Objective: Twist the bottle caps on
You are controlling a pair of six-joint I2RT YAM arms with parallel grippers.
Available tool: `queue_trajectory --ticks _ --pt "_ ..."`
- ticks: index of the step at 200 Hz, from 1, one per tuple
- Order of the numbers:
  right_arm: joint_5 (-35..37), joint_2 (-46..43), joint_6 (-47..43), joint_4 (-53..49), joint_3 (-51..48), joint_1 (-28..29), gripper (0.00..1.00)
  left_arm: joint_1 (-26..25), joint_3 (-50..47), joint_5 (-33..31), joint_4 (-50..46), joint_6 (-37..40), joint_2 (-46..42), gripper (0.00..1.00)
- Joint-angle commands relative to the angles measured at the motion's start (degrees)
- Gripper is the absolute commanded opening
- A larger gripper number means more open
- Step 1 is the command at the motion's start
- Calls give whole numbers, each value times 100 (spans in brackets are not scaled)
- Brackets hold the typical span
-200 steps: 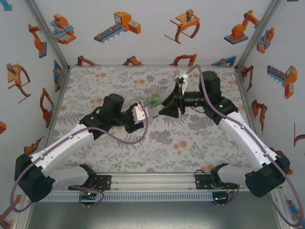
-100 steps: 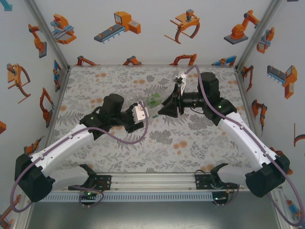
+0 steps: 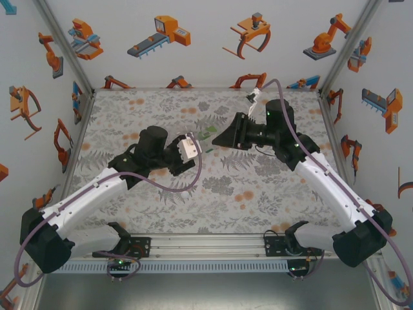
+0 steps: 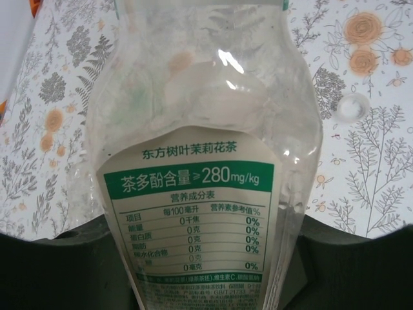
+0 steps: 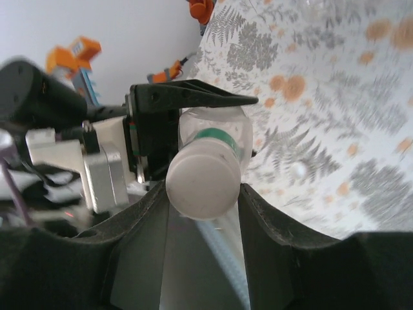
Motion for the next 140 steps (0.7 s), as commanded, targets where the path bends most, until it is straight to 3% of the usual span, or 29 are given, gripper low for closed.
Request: queue_trajectory --ticks 1,29,54,88,119,140 --pt "650 -20 2130 -698 -29 -25 0 -6 51 66 500 -36 -15 0" --pt "1013 -107 2937 -1015 -131 -25 0 -11 45 207 533 12 51 0" --pt "914 -57 3477 -721 -220 -25 0 -33 134 270 316 121 95 0" --pt "922 -48 3052 -840 58 -42 0 -42 139 372 214 167 52 0" --pt "689 50 2551 -893 342 -56 36 -45 139 403 130 165 13 0" --pt "694 11 1613 -1015 573 -54 56 -47 130 458 105 143 -53 0"
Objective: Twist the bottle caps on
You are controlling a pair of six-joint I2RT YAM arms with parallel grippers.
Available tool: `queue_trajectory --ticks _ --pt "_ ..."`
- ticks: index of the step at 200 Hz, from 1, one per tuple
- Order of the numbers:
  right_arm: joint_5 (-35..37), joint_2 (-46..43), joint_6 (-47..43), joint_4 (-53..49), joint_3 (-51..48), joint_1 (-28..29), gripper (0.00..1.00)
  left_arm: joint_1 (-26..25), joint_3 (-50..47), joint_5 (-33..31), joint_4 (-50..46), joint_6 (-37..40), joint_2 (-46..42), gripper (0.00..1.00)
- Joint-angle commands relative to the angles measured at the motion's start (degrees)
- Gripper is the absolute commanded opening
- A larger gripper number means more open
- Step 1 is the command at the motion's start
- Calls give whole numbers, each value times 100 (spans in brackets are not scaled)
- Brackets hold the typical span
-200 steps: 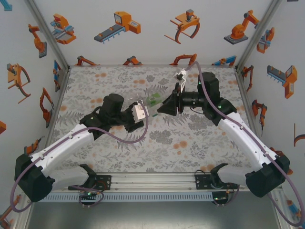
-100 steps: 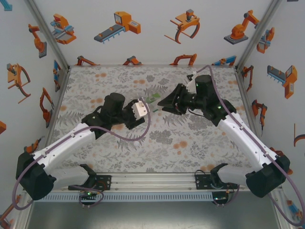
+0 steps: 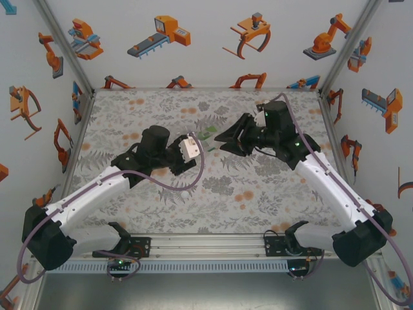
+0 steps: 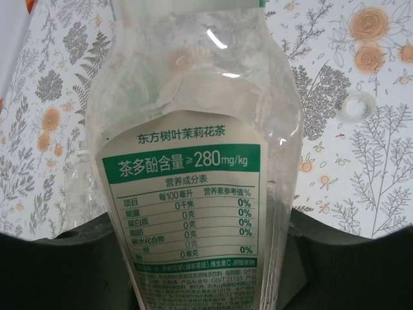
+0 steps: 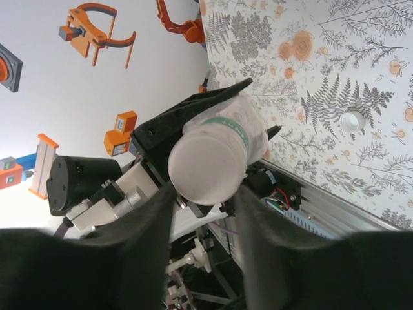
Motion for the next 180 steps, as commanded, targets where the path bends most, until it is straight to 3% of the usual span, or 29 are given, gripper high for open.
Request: queue_trajectory --ticks 1,16,36,84,116,180 --pt "69 -21 -815 -236 423 -55 57 -42 128 391 49 95 -202 0" --pt "50 -78 -1443 -236 495 -72 70 -46 119 453 16 98 -233 0" --pt "-112 -53 -2417 -275 635 -79 75 -44 145 563 -44 95 -242 0" --pt "-484 188 -3626 -314 821 -85 71 -48 336 837 61 -427 -96 0" --pt "-1105 504 -3607 -254 1006 -85 67 -48 442 917 130 -777 50 0" --pt "-1404 609 -3649 209 726 -80 58 -44 617 1115 50 -917 276 0"
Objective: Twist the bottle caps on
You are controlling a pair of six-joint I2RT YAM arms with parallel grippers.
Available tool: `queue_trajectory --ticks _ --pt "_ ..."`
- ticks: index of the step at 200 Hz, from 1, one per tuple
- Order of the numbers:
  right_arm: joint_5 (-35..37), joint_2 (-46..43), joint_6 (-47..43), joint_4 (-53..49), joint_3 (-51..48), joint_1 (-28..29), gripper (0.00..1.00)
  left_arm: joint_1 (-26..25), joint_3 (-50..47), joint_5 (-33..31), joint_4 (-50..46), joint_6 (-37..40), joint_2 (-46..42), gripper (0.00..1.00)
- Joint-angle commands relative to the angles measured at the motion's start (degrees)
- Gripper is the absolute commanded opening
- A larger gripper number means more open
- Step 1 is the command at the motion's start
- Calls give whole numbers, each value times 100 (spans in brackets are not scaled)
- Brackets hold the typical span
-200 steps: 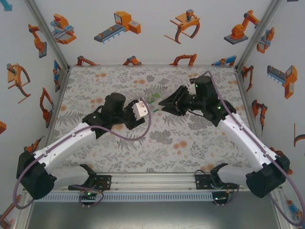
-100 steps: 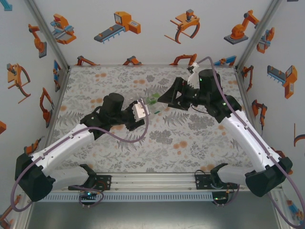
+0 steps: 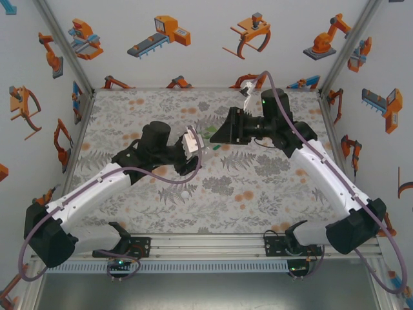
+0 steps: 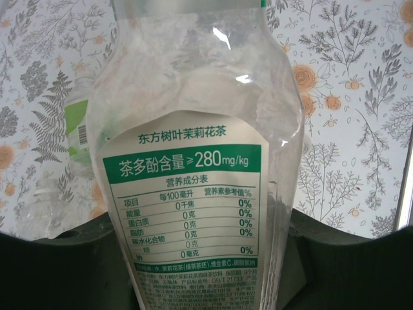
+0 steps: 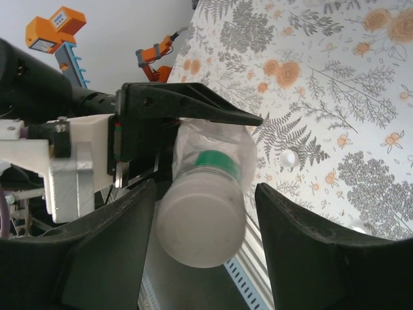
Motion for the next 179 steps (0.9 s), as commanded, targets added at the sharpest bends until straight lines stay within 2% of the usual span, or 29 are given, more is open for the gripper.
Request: queue_trajectory --ticks 1,78,111,122,137,143,179 --pt "-307 -5 -155 331 -95 -20 57 -37 280 210 12 -181 86 0" --pt "-343 75 -223 305 -180 -17 46 -44 355 148 -49 -245 152 0" --pt "-240 65 -253 314 -180 -22 40 -46 308 187 -28 -210 115 3" --pt "-229 68 -265 311 -158 -17 35 -48 298 183 -19 -204 110 12" --pt "-202 62 -321 298 -138 -17 32 -48 297 166 -22 -198 84 40" --pt "-176 49 -351 264 -128 -18 31 -48 284 158 -20 -206 71 48" --pt "373 37 -713 -224 43 -21 28 -48 140 -10 244 -272 -68 71"
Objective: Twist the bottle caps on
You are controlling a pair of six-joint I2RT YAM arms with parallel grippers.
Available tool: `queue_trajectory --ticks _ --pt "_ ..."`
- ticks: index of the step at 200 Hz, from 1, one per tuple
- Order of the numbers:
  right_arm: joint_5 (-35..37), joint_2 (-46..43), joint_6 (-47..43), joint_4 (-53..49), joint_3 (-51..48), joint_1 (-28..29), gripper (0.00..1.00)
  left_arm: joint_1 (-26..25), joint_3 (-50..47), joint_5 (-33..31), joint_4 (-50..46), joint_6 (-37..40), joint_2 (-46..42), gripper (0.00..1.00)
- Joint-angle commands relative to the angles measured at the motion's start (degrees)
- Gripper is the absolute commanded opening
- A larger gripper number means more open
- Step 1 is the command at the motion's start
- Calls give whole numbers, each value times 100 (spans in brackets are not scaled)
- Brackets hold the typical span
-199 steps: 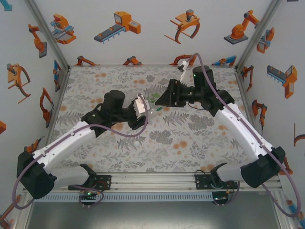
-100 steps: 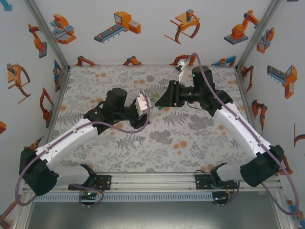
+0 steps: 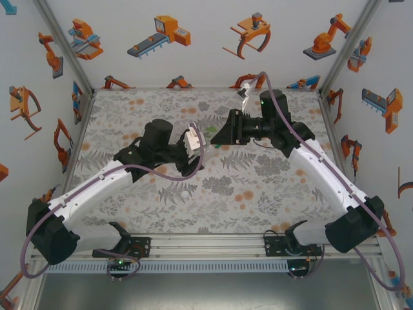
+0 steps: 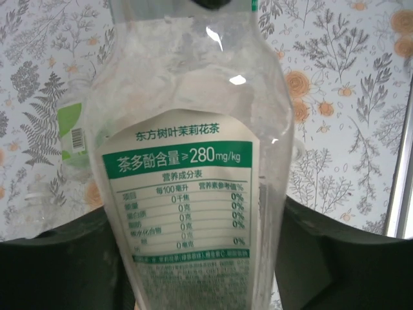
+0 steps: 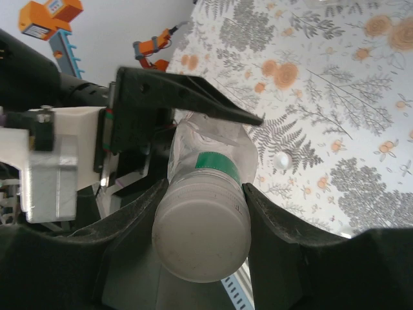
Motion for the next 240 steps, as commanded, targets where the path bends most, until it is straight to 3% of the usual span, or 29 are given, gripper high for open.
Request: queue_trajectory --ticks 1,17,63,112,167,194,240 --pt "448 -25 -382 -347 190 1 28 -19 -31 -39 297 -115 -201 71" --pt "921 16 -633 -752 330 -4 28 -9 -107 -145 423 -170 -281 76" --pt "2540 480 -1392 -1967 1040 -77 27 2 -232 -690 543 -419 -433 77" --pt "3980 1229 -1714 -2135 1597 -555 26 115 -295 -1612 611 -1219 -434 77" --pt "4398 1967 -2209 -1433 1867 -1249 25 450 -405 -1640 594 -2179 -436 75" --pt "4750 2423 -2568 -1288 2228 -1419 25 490 -486 -1509 729 -2184 -480 73" --pt "4514 3187 -3130 -1148 2857 -1498 25 495 -440 -1344 733 -2129 -430 73"
